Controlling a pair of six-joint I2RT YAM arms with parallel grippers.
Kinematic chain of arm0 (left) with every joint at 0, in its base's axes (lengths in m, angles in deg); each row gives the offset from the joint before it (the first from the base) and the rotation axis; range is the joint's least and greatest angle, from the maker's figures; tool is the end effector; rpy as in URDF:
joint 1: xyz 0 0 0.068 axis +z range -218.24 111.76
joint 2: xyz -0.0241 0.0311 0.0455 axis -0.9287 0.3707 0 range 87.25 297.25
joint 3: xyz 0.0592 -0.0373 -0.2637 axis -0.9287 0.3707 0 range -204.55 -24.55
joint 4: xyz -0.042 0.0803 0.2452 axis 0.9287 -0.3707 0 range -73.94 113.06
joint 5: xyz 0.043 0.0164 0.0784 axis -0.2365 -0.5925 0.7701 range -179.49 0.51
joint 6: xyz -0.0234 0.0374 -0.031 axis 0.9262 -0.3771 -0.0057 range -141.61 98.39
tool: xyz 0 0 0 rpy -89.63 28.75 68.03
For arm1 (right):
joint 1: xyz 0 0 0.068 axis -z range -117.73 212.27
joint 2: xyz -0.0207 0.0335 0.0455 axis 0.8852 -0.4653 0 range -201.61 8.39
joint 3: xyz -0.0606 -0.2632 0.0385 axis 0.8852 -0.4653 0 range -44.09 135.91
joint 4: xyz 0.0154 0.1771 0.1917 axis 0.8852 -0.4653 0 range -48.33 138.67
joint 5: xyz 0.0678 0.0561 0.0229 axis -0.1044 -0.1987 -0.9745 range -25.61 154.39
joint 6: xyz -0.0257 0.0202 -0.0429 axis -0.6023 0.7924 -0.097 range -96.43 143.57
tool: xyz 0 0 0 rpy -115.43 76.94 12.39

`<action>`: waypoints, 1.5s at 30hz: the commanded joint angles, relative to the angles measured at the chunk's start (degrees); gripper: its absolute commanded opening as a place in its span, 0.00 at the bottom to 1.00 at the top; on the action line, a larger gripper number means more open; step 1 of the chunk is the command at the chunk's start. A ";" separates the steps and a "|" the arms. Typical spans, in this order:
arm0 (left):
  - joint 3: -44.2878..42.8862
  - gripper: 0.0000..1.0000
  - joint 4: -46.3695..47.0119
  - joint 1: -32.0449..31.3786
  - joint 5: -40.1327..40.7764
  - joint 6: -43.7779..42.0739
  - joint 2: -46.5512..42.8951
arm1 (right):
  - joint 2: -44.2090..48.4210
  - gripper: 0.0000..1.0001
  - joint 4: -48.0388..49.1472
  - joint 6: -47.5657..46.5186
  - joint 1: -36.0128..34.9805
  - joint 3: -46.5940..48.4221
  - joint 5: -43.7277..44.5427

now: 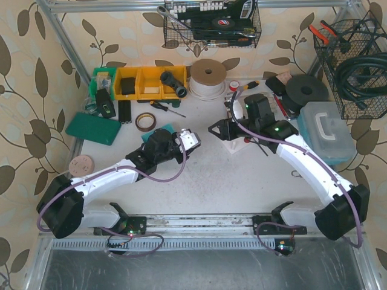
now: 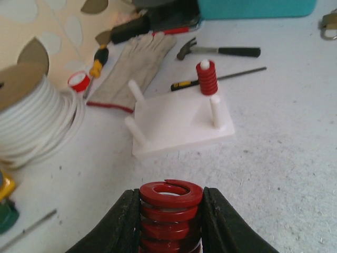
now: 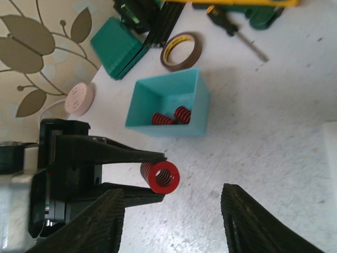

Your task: Install the large spring

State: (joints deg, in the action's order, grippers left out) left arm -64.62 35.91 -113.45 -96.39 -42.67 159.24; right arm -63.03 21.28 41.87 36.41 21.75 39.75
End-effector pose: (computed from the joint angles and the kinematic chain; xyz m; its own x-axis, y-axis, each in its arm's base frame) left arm 0.1952 -0.2027 0.2503 0.0671 0.4387 -0.8961 0.8148 0.4942 0.3030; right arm 0.2409 0.1332 0.3418 -0.6883 -0.0165 -0.7252 -0.5215 0.7061 0.4789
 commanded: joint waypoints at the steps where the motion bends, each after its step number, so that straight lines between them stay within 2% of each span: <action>1: -0.73 0.00 8.73 -1.71 -3.08 -6.65 -1.50 | -2.50 0.52 -3.38 -0.77 -0.98 1.63 -6.19; 11: -0.72 0.00 10.45 -3.85 -5.16 -9.74 -0.22 | -6.69 0.56 -3.92 -2.45 -2.81 1.90 -10.83; 16: -1.15 0.00 10.59 -4.14 -5.03 -9.97 0.08 | -8.59 0.57 -3.98 -2.80 -3.47 1.95 -9.47; 25: -0.39 0.00 13.47 -4.78 -4.19 -9.93 0.30 | -10.61 0.56 2.84 1.68 -5.39 -0.73 -12.81; 29: -0.23 0.00 14.65 -4.95 -3.23 -10.09 0.75 | -10.48 0.44 4.49 3.23 -6.27 -1.58 -12.70; 36: 0.70 0.00 15.63 -4.97 3.23 -9.31 1.27 | -6.80 0.00 3.22 3.23 -6.56 -1.73 -4.73; 39: 0.52 0.45 13.19 -4.89 8.29 -6.61 0.75 | -5.96 0.00 0.45 1.93 -6.56 0.05 1.20; 41: 0.34 0.64 11.25 -4.69 12.27 -3.73 0.46 | -6.11 0.00 -2.53 0.01 -6.56 2.07 6.31; 45: 0.09 0.75 5.25 -2.35 15.56 4.62 -0.44 | -8.89 0.00 -9.19 -5.08 -6.40 8.07 18.67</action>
State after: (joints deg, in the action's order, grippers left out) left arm -63.73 45.63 -117.91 -87.34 -46.67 160.28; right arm -70.70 17.78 41.96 29.91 23.44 44.75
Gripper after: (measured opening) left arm 0.728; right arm 0.283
